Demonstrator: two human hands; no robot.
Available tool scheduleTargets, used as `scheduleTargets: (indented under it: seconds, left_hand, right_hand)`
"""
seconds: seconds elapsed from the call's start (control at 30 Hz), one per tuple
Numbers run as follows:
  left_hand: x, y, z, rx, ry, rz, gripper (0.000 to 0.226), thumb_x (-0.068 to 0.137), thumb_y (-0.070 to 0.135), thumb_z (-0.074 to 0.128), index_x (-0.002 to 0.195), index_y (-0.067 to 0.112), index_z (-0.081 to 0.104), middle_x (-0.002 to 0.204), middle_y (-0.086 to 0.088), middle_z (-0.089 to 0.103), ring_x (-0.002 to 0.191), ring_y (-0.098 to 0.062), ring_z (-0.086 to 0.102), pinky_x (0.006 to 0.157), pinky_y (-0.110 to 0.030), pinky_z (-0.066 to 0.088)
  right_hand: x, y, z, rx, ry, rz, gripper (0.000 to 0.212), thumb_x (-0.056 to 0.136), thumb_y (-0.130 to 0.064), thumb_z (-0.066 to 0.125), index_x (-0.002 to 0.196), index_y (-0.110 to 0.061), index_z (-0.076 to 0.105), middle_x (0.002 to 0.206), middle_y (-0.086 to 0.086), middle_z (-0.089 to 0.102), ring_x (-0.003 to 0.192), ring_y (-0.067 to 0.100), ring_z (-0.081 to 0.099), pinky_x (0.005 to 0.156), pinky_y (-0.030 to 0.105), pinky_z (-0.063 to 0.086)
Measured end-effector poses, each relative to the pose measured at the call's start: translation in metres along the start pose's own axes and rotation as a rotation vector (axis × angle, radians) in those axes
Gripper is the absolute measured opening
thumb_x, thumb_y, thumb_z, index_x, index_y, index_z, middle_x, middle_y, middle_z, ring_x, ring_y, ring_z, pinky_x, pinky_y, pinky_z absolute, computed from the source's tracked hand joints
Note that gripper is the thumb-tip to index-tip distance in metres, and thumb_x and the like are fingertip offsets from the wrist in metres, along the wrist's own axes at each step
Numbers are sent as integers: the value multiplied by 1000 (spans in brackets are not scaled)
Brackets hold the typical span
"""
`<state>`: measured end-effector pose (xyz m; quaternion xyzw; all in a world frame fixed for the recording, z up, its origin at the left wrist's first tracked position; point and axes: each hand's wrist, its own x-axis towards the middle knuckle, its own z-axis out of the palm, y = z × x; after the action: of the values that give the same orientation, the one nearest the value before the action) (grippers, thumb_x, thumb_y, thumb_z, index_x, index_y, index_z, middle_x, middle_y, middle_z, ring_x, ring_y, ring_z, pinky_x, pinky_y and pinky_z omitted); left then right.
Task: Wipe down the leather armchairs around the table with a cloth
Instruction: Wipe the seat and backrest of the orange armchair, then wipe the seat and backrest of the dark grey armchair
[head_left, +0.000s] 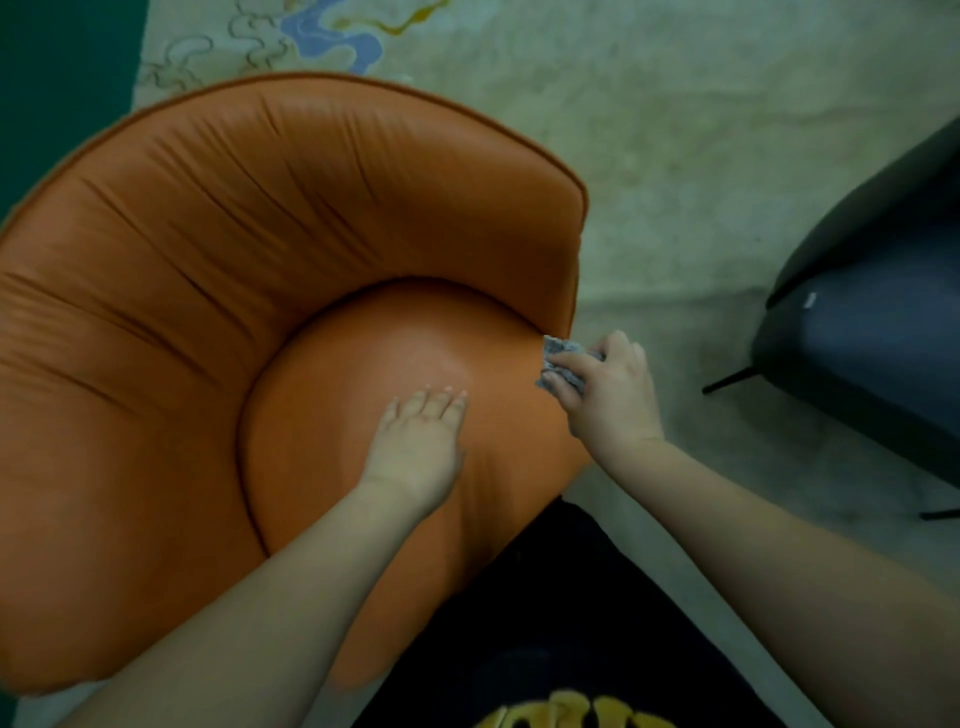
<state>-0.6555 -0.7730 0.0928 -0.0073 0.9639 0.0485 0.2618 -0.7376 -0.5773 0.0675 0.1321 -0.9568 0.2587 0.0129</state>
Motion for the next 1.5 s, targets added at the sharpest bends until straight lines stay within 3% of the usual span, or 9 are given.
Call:
scheduleTargets:
  seconds: [0.27,0.53,0.8,1.5]
  left_hand:
    - [2,65,-26,88,8,206,61,100,43,33,153,24,10,160,4,15,147,-19,9,118,-43,10]
    - [27,164,-52,217,64,420,55,100,24,28,153,23,14,159,3,18,147,-21,11,116,-43,12]
    - [39,287,-51,347,30,604,58,99,37,33,152,23,16,158,3,23,145,-21,17,115,-43,17]
    - [89,501,-55,468,40,743,61,99,44,31,153,21,13,159,2,18,146,-21,14,117,-42,13]
  right_hand:
    - [-41,36,-69,-32,101,167,19,78,-33,75,93,-22,74,84,9,44,79,32,46,68,42,47]
    - [-73,105,-135,-68,206,398,19,81,-31,72,96,-20,74,90,12,46,84,34,45,70,40,44]
    - [-135,188,-194,-28,296,630,19,83,-32,69,98,-21,74,90,5,43,88,31,44,75,40,46]
    - [-174,360,-287,42,474,824,22,83,-32,70,100,-19,74,91,1,38,92,28,42,82,38,44]
